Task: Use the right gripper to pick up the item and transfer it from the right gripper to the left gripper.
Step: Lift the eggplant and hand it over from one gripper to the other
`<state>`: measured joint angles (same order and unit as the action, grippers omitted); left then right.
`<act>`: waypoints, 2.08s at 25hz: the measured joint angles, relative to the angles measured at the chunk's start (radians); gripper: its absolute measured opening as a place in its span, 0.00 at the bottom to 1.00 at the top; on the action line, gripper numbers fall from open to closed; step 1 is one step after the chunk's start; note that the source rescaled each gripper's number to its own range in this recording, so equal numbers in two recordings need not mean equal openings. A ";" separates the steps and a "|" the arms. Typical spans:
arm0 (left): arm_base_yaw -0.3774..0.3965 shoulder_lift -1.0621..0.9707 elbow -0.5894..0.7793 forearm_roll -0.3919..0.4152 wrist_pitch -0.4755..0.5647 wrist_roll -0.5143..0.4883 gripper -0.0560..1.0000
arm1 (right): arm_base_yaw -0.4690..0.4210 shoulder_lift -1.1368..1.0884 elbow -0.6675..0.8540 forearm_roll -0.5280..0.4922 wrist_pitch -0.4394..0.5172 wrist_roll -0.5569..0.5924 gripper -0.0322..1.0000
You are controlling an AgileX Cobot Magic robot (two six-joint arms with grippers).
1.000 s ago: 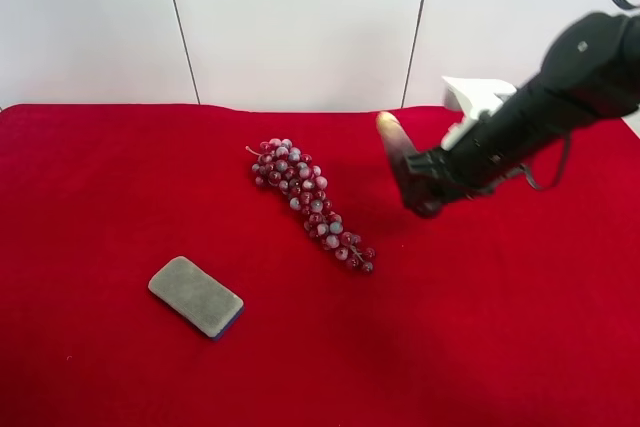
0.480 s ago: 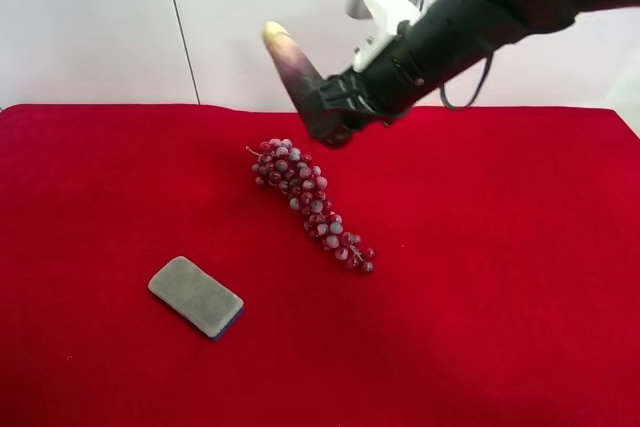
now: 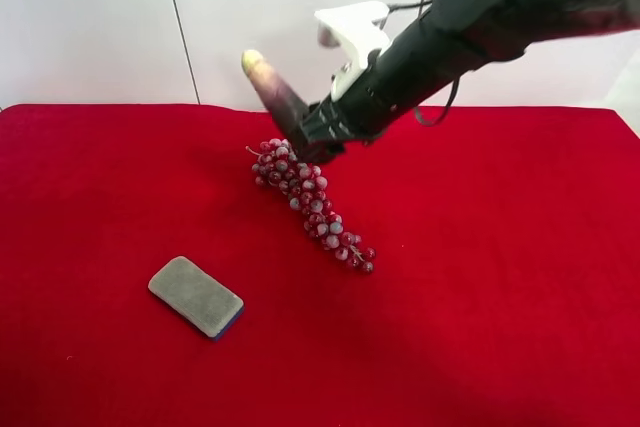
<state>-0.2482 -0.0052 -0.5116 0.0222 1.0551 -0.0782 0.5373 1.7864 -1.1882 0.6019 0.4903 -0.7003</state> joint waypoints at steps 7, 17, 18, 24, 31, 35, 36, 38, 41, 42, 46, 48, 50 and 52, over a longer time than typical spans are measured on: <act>0.000 0.000 0.000 0.000 0.000 0.000 1.00 | 0.081 0.022 0.000 0.072 -0.018 -0.165 0.05; 0.000 0.000 0.000 0.000 0.000 0.000 1.00 | 0.104 0.022 0.000 0.100 -0.016 -0.247 0.05; 0.000 0.000 0.000 0.000 0.000 0.000 1.00 | 0.104 0.022 0.000 0.100 -0.015 -0.248 0.05; 0.000 0.000 0.000 0.000 0.000 0.000 1.00 | 0.104 0.022 0.000 0.100 -0.004 -0.250 0.05; 0.000 0.000 0.000 0.000 0.000 0.000 1.00 | 0.104 0.022 0.000 0.106 0.003 -0.250 0.05; 0.000 0.000 0.000 -0.003 -0.003 0.000 1.00 | 0.104 0.022 0.000 0.134 0.002 -0.250 0.05; 0.000 0.004 -0.005 -0.007 -0.007 0.000 1.00 | 0.104 0.022 0.000 0.135 0.000 -0.250 0.05; 0.000 0.032 -0.016 -0.010 -0.049 0.000 1.00 | 0.104 0.022 0.000 0.136 -0.008 -0.250 0.05; 0.000 0.117 -0.022 -0.012 -0.114 0.000 1.00 | 0.104 0.022 0.000 0.138 -0.023 -0.250 0.05; 0.000 0.158 -0.022 -0.012 -0.133 0.000 1.00 | 0.104 0.022 0.000 0.139 -0.028 -0.250 0.05; 0.000 0.332 -0.022 -0.022 -0.271 0.000 1.00 | 0.104 0.022 0.000 0.139 -0.033 -0.250 0.05; 0.000 0.419 -0.022 -0.064 -0.364 0.000 1.00 | 0.104 0.022 0.000 0.139 -0.035 -0.250 0.05; 0.000 0.503 -0.022 -0.149 -0.440 0.005 1.00 | 0.104 0.022 0.000 0.139 -0.034 -0.250 0.05; 0.000 0.592 -0.022 -0.237 -0.535 0.036 1.00 | 0.104 0.022 0.000 0.143 -0.035 -0.250 0.05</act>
<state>-0.2482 0.5867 -0.5337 -0.2148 0.5201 -0.0420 0.6409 1.8085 -1.1882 0.7449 0.4554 -0.9499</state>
